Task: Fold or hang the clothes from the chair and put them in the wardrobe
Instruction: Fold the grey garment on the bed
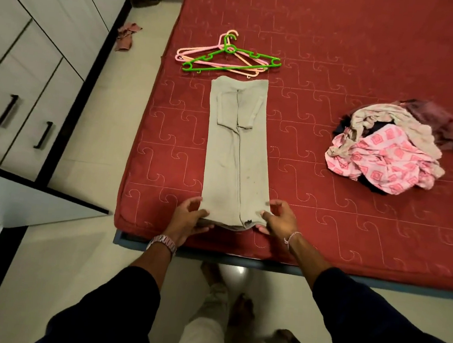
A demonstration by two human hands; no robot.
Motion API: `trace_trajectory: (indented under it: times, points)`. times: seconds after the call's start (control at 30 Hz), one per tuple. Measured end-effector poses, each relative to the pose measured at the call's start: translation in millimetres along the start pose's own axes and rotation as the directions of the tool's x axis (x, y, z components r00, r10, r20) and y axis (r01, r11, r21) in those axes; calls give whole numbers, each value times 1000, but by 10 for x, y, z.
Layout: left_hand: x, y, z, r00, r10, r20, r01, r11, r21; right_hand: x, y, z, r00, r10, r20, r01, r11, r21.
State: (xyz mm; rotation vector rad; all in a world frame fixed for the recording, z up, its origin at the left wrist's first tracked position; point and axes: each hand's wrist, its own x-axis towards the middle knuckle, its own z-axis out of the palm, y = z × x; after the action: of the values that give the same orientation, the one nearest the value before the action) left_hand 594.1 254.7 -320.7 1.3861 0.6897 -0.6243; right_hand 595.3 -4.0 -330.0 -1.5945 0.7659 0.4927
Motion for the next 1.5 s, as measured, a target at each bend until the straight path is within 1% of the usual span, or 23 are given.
trace_trajectory:
  times: [0.07, 0.1, 0.2, 0.3, 0.4, 0.5, 0.57, 0.67, 0.7, 0.73, 0.8, 0.83, 0.87, 0.93, 1.0, 1.07, 1.1, 1.17, 1.23, 1.3, 1.37, 1.4, 1.5]
  points:
    - [45, 191, 7, 1000, -2, 30, 1, 1000, 9, 17, -225, -29, 997, 76, 33, -79, 991, 107]
    - [100, 303, 13, 999, -6, 33, 6, 1000, 9, 51, -356, -39, 994, 96, 45, -102, 986, 129]
    - [364, 627, 33, 1000, -9, 19, 10, 999, -44, 273, -697, -59, 991, 105, 84, -120, 971, 207]
    - [728, 875, 77, 1000, -17, 5, 17, 998, -55, 640, -908, 10, 992, 95, 85, -107, 985, 137]
    - [1176, 1050, 101, 1000, -17, -5, 17, 1000, 0, 1063, -1050, 162, 992, 85, 90, -90, 994, 57]
    - [1662, 1057, 96, 999, 42, -28, -40, 997, 62, 1512, -1038, 290, 996, 50, 74, -48, 999, -22]
    - [1847, 979, 77, 993, 100, -60, -94, 992, 85, 1677, -936, 321, 999, -12, 41, 11, 1000, 26]
    - [1947, 879, 14, 973, 214, -83, -207, 974, 92, 1720, -759, 330, 987, -153, -55, 156, 985, 67]
    - [1934, 873, 2, 967, 241, -80, -236, 969, 70, 1669, -714, 331, 975, -193, -111, 198, 979, 36]
    - [1912, 869, -10, 961, 264, -80, -261, 964, 41, 1603, -673, 336, 955, -237, -179, 234, 972, -36]
    - [1854, 863, -16, 946, 299, -127, -296, 954, 41, 1471, -594, 338, 909, -320, -267, 262, 937, -233]
    - [1837, 838, -25, 934, 310, -180, -298, 950, 88, 1411, -559, 336, 895, -344, -284, 253, 916, -312]
    - [1826, 799, -34, 916, 321, -240, -283, 942, 180, 1373, -522, 335, 887, -355, -294, 237, 898, -371]
    - [1792, 689, -62, 881, 342, -326, -194, 891, 410, 1327, -442, 321, 899, -325, -294, 183, 888, -422]
    - [1685, 593, -62, 872, 349, -342, -104, 817, 568, 1279, -390, 305, 924, -281, -259, 165, 905, -393]
    - [1588, 502, -58, 884, 355, -306, -89, 768, 634, 1245, -331, 285, 935, -264, -237, 169, 919, -356]
    - [1538, 459, -50, 895, 349, -278, -100, 763, 638, 1231, -297, 265, 937, -253, -240, 164, 927, -338]
    - [1470, 381, -58, 919, 322, -228, -136, 801, 582, 1217, -242, 220, 945, -209, -253, 131, 947, -294]
    - [1421, 333, -85, 930, 314, -190, -184, 848, 497, 1245, -173, 183, 963, -137, -231, 86, 971, -221]
    - [1355, 314, -99, 927, 340, -156, -238, 858, 455, 1250, -122, 147, 979, -74, -190, 41, 984, -172]
    - [1305, 328, -102, 925, 358, -126, -276, 863, 423, 1239, -110, 121, 986, -42, -161, 24, 993, -112]
    - [1292, 338, -101, 927, 360, -109, -289, 867, 407, 1223, -116, 109, 988, -42, -148, 30, 996, -82]
    - [1272, 351, -89, 920, 385, -76, -330, 864, 380, 1132, -141, 95, 986, -138, -91, 135, 990, -36]
